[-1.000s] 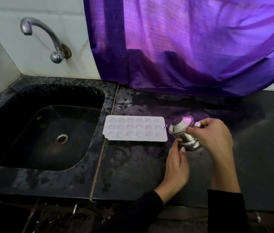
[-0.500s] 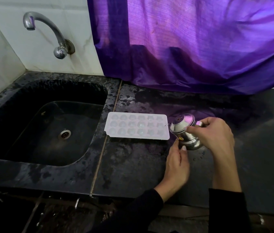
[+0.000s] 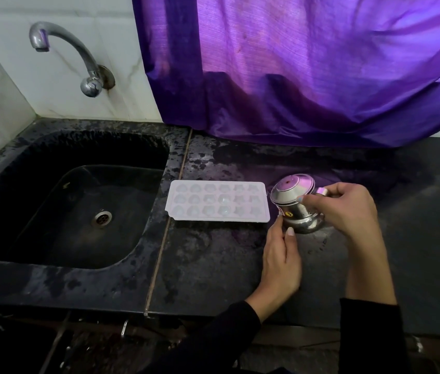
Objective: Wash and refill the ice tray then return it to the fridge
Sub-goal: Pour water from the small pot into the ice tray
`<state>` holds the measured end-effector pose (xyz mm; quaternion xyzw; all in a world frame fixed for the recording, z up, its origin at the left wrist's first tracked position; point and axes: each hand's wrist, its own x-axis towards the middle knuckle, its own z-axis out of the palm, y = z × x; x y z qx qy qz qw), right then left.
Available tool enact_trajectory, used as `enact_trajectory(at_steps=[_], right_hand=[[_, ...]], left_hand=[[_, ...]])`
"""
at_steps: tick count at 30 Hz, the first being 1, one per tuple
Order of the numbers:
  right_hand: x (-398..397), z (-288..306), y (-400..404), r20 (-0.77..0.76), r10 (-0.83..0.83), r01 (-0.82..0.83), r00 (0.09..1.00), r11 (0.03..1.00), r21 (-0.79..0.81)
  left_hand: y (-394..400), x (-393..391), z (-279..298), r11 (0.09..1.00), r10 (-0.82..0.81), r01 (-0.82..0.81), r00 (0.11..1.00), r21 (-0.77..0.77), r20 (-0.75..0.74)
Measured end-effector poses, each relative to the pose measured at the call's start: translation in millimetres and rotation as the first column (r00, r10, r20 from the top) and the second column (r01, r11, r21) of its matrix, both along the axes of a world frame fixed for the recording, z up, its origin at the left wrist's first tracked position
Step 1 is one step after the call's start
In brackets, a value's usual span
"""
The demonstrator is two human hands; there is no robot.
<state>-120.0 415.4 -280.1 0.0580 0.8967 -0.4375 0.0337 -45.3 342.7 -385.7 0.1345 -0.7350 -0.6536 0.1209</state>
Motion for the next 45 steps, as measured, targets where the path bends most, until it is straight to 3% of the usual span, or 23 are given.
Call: enact_trajectory(at_steps=[28,45], right_hand=[[5.5,5.5,-36.2,-0.040,0.082,-0.072,0.996,0.976,0.206],[6.6,3.3,-31.5,-0.036,0.059,-0.053,0.998,0.989,0.137]], left_hand=[[-18.9,2.1,1.6,0.997,0.052,-0.052,0.999,0.048,0.017],[-18.6,4.6,0.8,0.997,0.069,-0.069,0.998,0.017,-0.005]])
